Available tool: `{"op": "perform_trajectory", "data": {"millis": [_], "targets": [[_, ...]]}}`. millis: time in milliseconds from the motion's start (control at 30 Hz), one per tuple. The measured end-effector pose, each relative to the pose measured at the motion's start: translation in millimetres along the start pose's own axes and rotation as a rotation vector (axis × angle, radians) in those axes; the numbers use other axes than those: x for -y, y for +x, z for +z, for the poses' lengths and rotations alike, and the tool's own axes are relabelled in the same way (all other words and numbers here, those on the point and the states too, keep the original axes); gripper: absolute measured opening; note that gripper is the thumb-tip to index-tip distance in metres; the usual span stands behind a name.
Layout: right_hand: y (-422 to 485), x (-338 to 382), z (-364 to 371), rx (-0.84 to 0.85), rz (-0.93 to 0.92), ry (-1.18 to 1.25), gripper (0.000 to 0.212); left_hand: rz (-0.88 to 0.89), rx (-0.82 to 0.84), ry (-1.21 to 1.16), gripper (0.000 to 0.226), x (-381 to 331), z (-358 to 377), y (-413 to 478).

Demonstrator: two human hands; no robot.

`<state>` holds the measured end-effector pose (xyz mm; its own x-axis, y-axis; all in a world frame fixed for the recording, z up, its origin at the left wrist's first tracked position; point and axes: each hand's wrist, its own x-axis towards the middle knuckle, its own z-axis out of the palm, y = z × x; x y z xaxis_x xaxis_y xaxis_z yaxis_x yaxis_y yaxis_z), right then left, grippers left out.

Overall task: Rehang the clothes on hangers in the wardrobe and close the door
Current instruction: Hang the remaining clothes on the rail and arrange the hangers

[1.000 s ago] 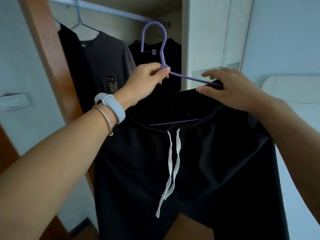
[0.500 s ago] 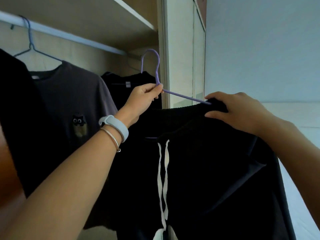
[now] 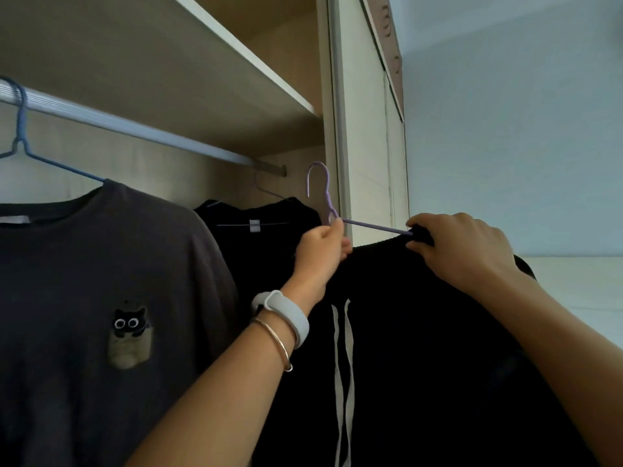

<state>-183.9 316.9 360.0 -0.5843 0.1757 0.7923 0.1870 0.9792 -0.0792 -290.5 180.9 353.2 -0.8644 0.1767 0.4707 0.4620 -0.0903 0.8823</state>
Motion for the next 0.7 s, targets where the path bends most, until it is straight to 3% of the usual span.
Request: {"op": "perform_trajectory", "data": {"millis": [133,333,433,600,700], "targets": [[53.0,-3.9,42.0,-0.022,-0.033,0.045,0.026,-0.055,-0.014,-0.165,0.035,8.4,24.9,62.0],[145.6,8.1,101.2,0.062,-0.132,0.365,0.026,0.128,-0.33,-0.229,0.006,6.8,22.9,169.1],[190.3,27.2,128.7,0.219,-0.237,0.601,0.027,0.188,-0.457,-0.16,0.013,4.1,2.8,214.2],[228.7,54.9,158.6,0.709,-0.387,1.135,0.025,0.157,-0.588,0.033,0.015,-1.1,-56.5,269.8],[244.4,75.0,180.3,0.697,-0.432,1.267,0.027,0.152,-0.679,0.048,0.031,-9.5,-83.0,291.1]]}}
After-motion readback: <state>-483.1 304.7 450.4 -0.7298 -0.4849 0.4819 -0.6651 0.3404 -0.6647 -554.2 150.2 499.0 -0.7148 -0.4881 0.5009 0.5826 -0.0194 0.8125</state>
